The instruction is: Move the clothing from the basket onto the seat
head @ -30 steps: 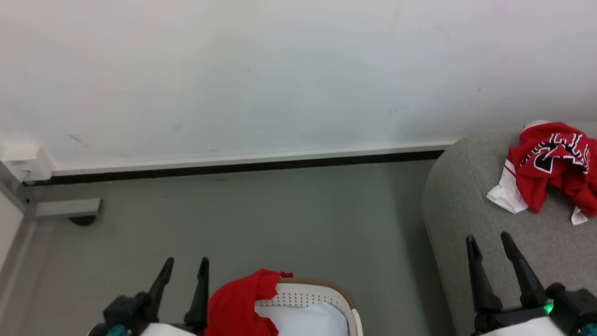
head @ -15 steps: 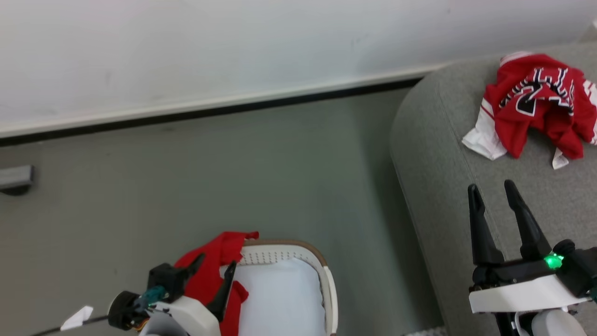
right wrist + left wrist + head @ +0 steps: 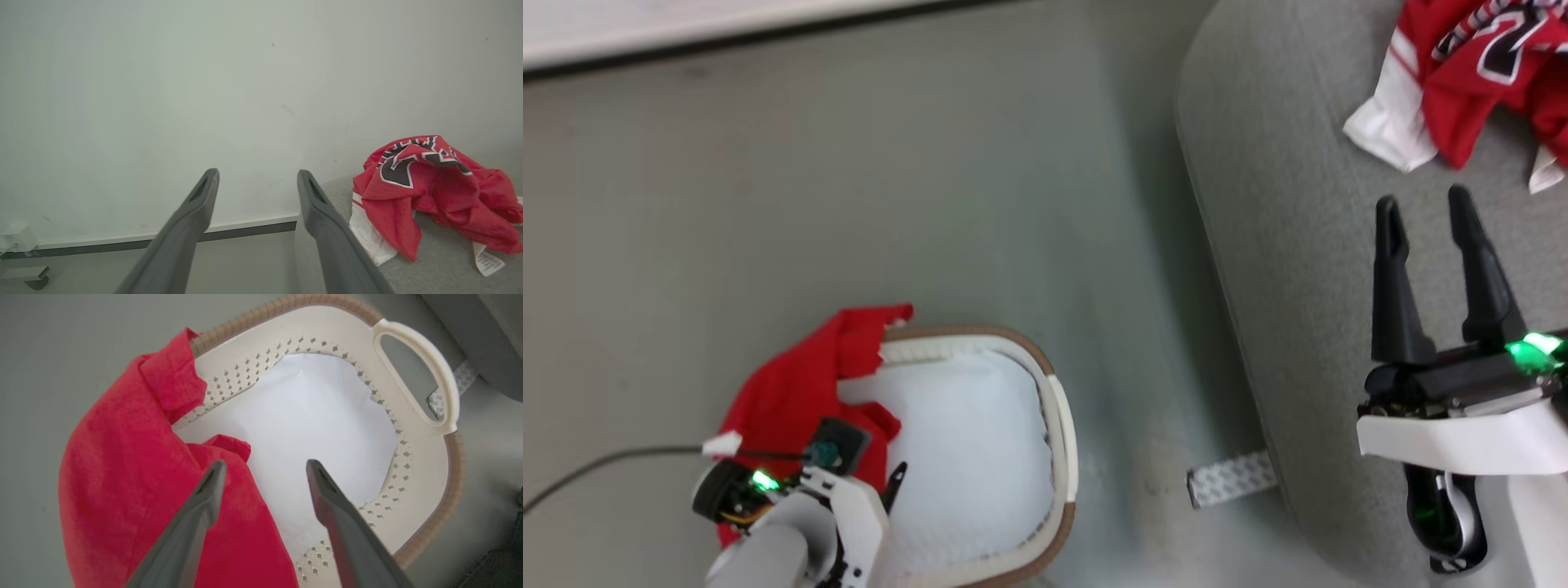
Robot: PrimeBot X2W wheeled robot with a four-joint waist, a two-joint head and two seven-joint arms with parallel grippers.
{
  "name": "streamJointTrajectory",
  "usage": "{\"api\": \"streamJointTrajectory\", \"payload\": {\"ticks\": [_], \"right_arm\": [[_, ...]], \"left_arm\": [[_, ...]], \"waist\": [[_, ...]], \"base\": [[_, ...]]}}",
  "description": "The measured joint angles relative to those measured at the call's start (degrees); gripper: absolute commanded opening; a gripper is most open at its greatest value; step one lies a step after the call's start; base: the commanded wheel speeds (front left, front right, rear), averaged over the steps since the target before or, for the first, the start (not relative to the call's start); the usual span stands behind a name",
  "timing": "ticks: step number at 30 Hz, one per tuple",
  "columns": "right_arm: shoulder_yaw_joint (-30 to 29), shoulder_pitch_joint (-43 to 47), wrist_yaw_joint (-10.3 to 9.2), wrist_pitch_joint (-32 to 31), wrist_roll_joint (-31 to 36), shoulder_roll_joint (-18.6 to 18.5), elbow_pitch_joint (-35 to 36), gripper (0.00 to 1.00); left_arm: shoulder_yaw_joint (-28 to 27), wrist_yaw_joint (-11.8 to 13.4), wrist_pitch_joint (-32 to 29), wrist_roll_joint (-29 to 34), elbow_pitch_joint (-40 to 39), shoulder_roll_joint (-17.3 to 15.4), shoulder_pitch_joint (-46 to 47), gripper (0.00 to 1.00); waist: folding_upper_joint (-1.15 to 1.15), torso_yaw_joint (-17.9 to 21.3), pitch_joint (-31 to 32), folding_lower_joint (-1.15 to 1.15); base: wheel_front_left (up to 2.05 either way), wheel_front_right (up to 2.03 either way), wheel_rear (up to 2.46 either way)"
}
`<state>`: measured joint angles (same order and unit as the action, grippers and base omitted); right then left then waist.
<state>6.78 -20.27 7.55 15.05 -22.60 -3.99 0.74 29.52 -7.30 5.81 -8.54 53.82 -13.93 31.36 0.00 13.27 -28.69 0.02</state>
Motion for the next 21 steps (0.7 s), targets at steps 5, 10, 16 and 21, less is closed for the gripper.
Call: {"api": "streamJointTrajectory", "payload": {"ticks": [5, 10, 16, 21], "right_arm": [[-0.5, -1.9, 0.00, 0.0, 0.0, 0.5, 2.3, 1.00], [-1.1, -3.4, 0.00, 0.0, 0.0, 0.7, 3.6, 1.00], [-1.0, -4.6, 0.00, 0.0, -0.6, 1.0, 4.4, 1.00], [-1.1, -4.6, 0.00, 0.0, -2.3, 1.0, 4.7, 1.00]], "left_arm": [[4.5, -0.2, -1.4, 1.0, 6.0, 0.0, 5.5, 1.00], [7.6, -0.2, -2.8, 1.5, 10.8, -0.6, 10.8, 1.00], [8.3, 1.1, -5.8, 2.0, 16.1, -2.6, 15.6, 1.00], [8.6, 1.2, -7.6, 2.0, 17.8, -3.1, 17.0, 1.00]], "waist": [[0.00, 1.1, -5.7, 0.00], [0.00, 2.2, -11.0, 0.00], [0.00, 4.2, -15.9, 0.00], [0.00, 6.2, -18.1, -0.01]], "base": [[0.00, 0.00, 0.00], [0.00, 0.00, 0.00], [0.00, 0.00, 0.00], [0.00, 0.00, 0.00]]}}
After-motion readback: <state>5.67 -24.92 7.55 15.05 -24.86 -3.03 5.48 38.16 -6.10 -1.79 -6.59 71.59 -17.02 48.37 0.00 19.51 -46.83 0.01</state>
